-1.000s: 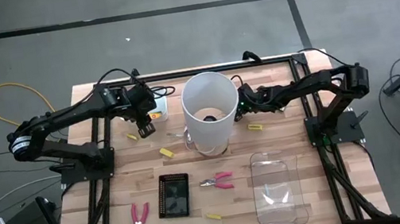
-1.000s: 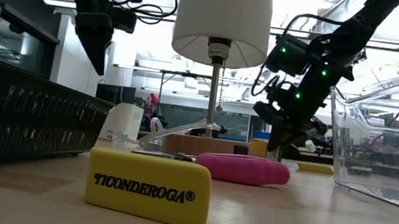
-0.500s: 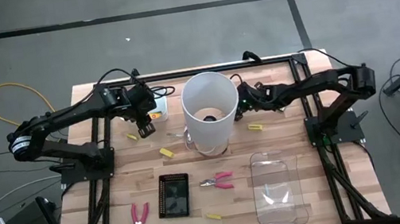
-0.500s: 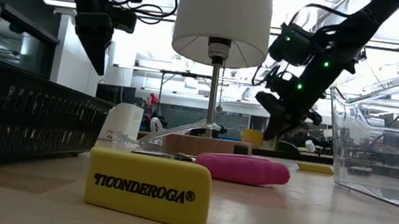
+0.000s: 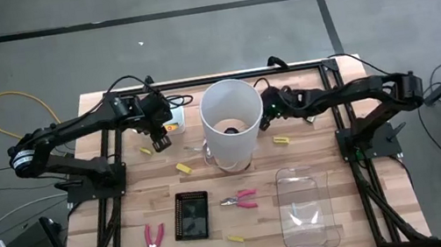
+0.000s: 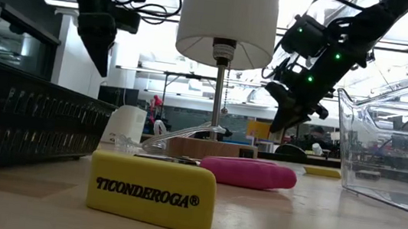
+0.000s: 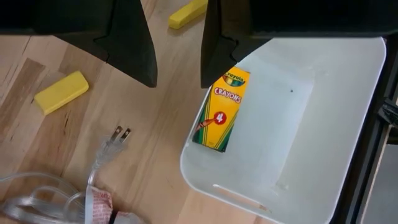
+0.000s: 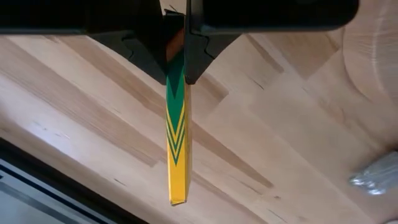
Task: Pick & Place School Supplies
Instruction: Put the crayon box into the white bin
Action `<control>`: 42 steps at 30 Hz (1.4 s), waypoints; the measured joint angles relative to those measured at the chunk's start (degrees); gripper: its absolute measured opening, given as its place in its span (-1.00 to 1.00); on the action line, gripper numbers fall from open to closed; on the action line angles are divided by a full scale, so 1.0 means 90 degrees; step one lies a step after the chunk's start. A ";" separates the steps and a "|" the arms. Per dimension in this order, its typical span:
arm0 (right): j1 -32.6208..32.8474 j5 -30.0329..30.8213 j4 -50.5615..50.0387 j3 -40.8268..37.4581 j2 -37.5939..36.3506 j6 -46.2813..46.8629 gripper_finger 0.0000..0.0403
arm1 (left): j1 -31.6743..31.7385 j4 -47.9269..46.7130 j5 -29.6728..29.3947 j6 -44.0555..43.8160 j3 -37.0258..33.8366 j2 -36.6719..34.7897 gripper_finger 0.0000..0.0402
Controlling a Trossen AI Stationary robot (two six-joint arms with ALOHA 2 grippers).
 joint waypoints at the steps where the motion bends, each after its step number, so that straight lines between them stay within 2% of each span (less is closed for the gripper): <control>1: -0.0025 -0.0029 0.0000 0.0000 -0.0002 -0.0064 -0.88 | -0.0001 0.0079 0.0007 0.0000 0.0000 0.0000 -0.42; 8: -0.0150 -0.0421 0.0034 0.0000 -0.0002 -0.0470 -0.88 | -0.0002 0.0304 0.0481 0.0023 0.0000 0.0000 -0.42; 14: -0.0150 -0.0823 0.0032 0.0000 -0.0017 -0.0774 -0.88 | -0.0002 0.0368 0.0530 0.0044 0.0000 0.0000 -0.42; 17: -0.0150 -0.0920 0.0029 0.0000 -0.0135 -0.0804 -0.88 | 0.0000 0.0714 0.0584 0.0394 0.0000 0.0046 -0.42; 22: -0.0150 -0.0988 0.0016 0.0000 -0.0539 -0.0920 -0.88 | -0.0001 0.1682 0.1147 0.1231 -0.0001 0.0303 -0.42; 28: -0.0276 -0.1134 0.0021 0.0000 -0.1190 -0.1213 -0.88 | 0.0235 0.2539 0.1267 0.1947 -0.0002 0.0420 -0.42; 35: -0.0687 -0.1687 0.0201 0.0000 -0.1563 -0.1528 -0.88 | 0.1011 0.3576 0.2769 0.2475 -0.0002 0.0435 -0.42; 42: -0.1068 -0.2489 0.0610 0.0203 -0.1525 -0.1792 -0.88 | 0.1779 0.4255 0.3589 0.2493 -0.0002 0.0698 -0.42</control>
